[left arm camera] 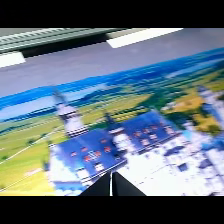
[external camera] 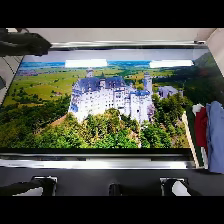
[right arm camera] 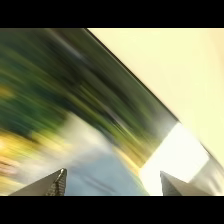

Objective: Fold the shirts.

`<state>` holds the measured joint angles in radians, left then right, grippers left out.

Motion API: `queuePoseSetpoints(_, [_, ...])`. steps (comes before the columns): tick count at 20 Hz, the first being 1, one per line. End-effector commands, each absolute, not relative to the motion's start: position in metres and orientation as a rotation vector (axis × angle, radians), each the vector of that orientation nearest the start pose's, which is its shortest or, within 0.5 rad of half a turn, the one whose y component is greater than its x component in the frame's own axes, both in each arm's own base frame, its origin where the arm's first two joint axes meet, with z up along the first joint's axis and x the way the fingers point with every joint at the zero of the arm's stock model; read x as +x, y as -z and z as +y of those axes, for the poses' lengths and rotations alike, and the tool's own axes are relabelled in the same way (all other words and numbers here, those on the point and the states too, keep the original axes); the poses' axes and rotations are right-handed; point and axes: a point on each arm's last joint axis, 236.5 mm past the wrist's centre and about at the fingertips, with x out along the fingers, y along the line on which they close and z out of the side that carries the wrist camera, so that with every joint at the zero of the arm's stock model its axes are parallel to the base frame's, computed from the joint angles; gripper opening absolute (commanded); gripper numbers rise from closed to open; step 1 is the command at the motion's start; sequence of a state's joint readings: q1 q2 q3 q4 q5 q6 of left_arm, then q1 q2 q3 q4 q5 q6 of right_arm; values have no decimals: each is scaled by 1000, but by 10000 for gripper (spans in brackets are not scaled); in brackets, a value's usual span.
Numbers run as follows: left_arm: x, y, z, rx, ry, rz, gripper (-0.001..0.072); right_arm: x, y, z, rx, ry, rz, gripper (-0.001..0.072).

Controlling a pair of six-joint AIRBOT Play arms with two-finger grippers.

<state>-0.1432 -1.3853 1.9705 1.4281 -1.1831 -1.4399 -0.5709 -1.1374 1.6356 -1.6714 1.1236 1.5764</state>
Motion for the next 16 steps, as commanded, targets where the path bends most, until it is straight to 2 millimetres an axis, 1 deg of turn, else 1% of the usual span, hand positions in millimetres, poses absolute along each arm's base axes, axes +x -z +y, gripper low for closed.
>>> queuePoseSetpoints(1, [467,-233,-27,169,-21,819,354,438,-288,-82,133,227,577,609])
queuePoseSetpoints(2, [440,-184,-23,159,-22,1020,530,440,-243,-35,135,133,745,603])
queuePoseSetpoints(3, [403,-136,-21,172,-22,1237,545,434,-199,1,133,60,915,602])
queuePoseSetpoints(4, [375,-101,-24,182,-4,1363,545,421,-157,33,138,-12,1079,601])
queuePoseSetpoints(5, [358,-75,-34,167,40,1387,544,405,-119,59,137,-72,1227,602])
queuePoseSetpoints(6, [347,-61,-40,134,40,1358,542,393,-93,73,123,-100,1320,602])
queuePoseSetpoints(7, [339,-54,-44,108,30,1303,542,385,-72,80,103,-104,1377,607])
queuePoseSetpoints(9, [335,-51,-47,88,35,1208,543,380,-51,83,115,-73,1408,614])
queuePoseSetpoints(10, [334,-51,-47,86,37,1194,544,376,-47,83,120,-65,1425,614])
queuePoseSetpoints(12, [334,-52,-46,85,35,1191,544,373,-47,80,110,-53,1437,613])
queuePoseSetpoints(16, [334,-52,-46,85,36,1191,544,376,-47,80,112,-55,1428,613])
